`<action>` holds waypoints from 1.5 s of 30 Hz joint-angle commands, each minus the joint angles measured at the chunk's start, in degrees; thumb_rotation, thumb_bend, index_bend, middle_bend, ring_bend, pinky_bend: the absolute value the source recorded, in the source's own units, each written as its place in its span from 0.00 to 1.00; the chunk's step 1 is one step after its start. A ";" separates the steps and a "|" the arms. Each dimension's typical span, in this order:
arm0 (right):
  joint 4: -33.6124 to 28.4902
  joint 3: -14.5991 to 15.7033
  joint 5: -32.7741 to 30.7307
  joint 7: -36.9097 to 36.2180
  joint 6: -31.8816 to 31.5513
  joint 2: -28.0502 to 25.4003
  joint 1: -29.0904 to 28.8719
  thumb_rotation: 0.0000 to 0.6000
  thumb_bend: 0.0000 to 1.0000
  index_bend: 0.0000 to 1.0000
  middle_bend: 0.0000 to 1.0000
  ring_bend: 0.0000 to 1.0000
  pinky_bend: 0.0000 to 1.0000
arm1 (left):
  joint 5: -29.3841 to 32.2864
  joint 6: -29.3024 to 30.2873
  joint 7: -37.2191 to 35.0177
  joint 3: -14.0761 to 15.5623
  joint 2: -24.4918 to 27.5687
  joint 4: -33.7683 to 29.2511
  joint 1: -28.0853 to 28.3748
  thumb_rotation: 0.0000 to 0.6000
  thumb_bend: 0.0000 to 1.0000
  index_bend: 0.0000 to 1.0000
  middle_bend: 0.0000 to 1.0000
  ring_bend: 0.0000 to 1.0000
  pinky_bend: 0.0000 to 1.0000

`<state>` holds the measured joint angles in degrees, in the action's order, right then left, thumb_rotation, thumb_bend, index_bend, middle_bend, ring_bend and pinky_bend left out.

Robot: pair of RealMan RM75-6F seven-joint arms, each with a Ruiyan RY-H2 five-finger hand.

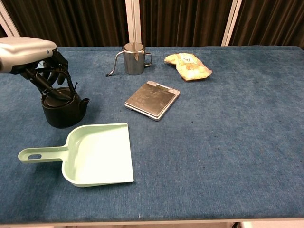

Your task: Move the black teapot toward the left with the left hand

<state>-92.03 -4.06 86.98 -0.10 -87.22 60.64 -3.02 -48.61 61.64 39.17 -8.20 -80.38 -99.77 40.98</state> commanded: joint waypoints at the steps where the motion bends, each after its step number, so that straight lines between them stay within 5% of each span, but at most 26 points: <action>1: 0.09 0.02 -0.08 -0.10 0.05 0.10 0.02 1.00 0.00 0.00 0.00 0.00 0.00 | 0.21 -0.39 -0.58 0.19 0.00 -0.07 0.15 0.74 0.02 0.64 0.68 0.58 0.00; 11: 0.57 -0.03 -0.68 -0.72 0.42 0.38 0.07 1.00 0.00 0.00 0.00 0.00 0.00 | -0.22 -4.34 -5.95 0.47 0.40 0.00 0.97 0.70 0.02 0.69 0.73 0.61 0.00; 18: 0.85 -0.05 -0.99 -1.06 0.57 0.43 0.15 1.00 0.00 0.00 0.00 0.00 0.00 | -0.14 -4.58 -6.29 1.09 -0.05 0.84 1.66 0.67 0.02 0.82 0.85 0.73 0.00; 24: 1.03 -0.11 -1.16 -1.47 0.91 0.50 0.01 1.00 0.00 0.00 0.00 0.00 0.00 | 0.38 -4.97 -7.19 1.33 -0.08 1.53 2.01 0.53 0.02 0.96 0.99 0.86 0.00; 34: 0.87 -0.37 -1.61 -1.39 1.24 0.43 -0.16 1.00 0.00 0.00 0.00 0.00 0.00 | -1.16 -6.60 -12.68 0.66 0.64 2.95 1.86 0.14 0.00 1.00 1.00 0.99 0.07; 45: 0.24 -0.88 -1.95 -1.19 0.16 -0.26 0.25 1.00 0.00 0.00 0.00 0.00 0.00 | -2.90 -3.65 -17.04 -0.91 2.08 3.55 0.32 0.09 0.04 1.00 1.00 1.00 0.25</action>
<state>-91.74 -4.90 85.00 -1.32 -87.01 60.43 -2.82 -51.31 57.54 22.36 -8.90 -78.54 -96.10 41.54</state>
